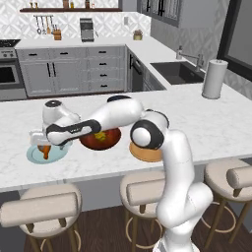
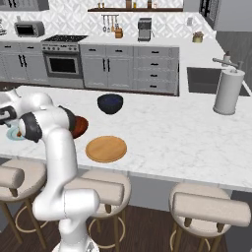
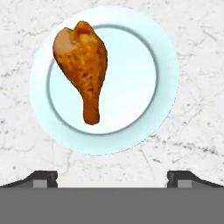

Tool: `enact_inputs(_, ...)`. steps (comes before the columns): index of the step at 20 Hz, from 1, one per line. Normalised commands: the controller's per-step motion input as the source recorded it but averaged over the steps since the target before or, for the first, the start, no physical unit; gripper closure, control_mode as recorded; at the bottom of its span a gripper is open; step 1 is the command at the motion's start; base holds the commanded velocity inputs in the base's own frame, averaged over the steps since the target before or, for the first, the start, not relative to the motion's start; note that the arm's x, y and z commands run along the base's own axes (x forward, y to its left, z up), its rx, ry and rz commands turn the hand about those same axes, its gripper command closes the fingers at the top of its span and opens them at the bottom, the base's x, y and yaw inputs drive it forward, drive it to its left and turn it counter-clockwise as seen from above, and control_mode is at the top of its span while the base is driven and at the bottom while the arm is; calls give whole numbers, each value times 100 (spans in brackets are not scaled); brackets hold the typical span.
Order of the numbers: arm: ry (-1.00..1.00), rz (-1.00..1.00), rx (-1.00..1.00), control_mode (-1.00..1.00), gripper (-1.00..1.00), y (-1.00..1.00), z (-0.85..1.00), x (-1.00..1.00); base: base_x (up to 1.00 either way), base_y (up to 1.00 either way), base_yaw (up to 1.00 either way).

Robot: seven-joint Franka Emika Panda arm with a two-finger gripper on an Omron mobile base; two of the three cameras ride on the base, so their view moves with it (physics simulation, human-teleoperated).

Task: Pick the chicken drumstick and lemon from their plates and place them in the bowl. Then put the bowl in the fridge.

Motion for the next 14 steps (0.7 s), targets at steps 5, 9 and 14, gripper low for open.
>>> enact_inputs(5,0,-1,-13,-100,-100,25,-18,46,0,0,0)
enact_inputs(9,5,0,-8,-100,-100,35,-28,50,0,0,0)
enact_inputs(14,6,0,-1,-100,-100,5,-35,17,0,0,0)
